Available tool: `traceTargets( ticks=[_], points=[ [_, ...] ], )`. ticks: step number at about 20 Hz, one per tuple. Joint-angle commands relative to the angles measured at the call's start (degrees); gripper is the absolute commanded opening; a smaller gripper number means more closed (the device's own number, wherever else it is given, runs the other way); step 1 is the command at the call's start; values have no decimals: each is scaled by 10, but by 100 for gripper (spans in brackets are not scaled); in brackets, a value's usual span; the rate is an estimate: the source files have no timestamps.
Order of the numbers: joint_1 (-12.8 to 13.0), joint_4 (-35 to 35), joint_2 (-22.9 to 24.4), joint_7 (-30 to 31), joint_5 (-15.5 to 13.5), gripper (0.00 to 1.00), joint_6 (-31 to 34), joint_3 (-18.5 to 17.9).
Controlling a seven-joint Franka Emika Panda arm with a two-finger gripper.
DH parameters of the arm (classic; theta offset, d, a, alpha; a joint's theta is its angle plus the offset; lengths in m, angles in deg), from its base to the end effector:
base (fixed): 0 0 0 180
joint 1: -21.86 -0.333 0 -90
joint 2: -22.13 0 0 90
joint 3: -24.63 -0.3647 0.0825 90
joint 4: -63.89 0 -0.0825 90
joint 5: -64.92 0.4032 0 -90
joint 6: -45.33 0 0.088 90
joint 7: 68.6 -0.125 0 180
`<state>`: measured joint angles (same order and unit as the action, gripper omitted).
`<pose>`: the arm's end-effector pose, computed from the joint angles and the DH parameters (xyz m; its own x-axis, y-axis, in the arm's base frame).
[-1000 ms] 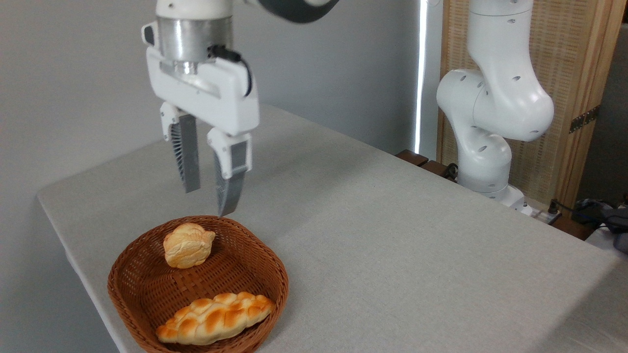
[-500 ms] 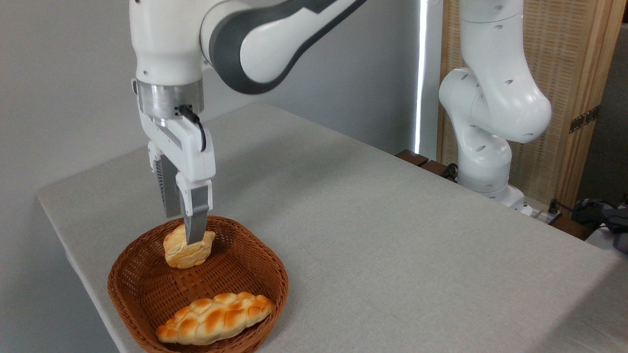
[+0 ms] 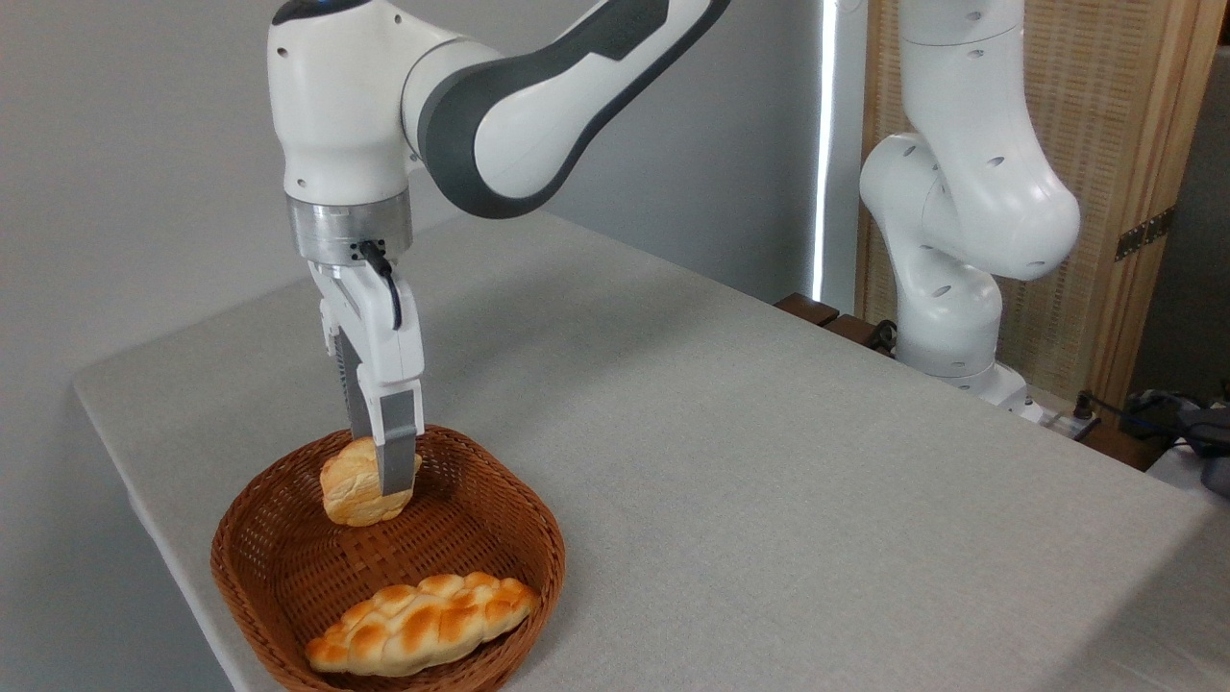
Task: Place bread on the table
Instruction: 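Close the gripper on the small round bun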
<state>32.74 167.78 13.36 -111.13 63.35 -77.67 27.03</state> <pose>0.6326 -0.1495 0.4946 0.5604 -0.8139 0.1536 -0.8110 -0.5768 -0.0979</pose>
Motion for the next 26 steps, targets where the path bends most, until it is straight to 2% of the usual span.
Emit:
traceTargets(
  ticks=[1, 5, 7, 9, 10, 12, 14, 23, 26],
  points=[
    [-2, 21, -7, -23, 5, 100, -41, 8],
    [-2, 23, -19, -37, 5, 100, -46, 10],
    [-2, 31, -20, -38, 3, 77, -63, 10],
    [-2, 31, -20, -40, 1, 48, -65, 10],
    [-2, 31, -20, -44, 0, 39, -65, 10],
    [-2, 31, -20, -60, -3, 34, -65, 11],
    [-2, 31, -20, -63, -12, 35, -65, 10],
    [-4, 28, -14, -62, -14, 36, -63, 9],
    [-7, 25, 8, -63, -41, 40, -61, 2]
  ],
)
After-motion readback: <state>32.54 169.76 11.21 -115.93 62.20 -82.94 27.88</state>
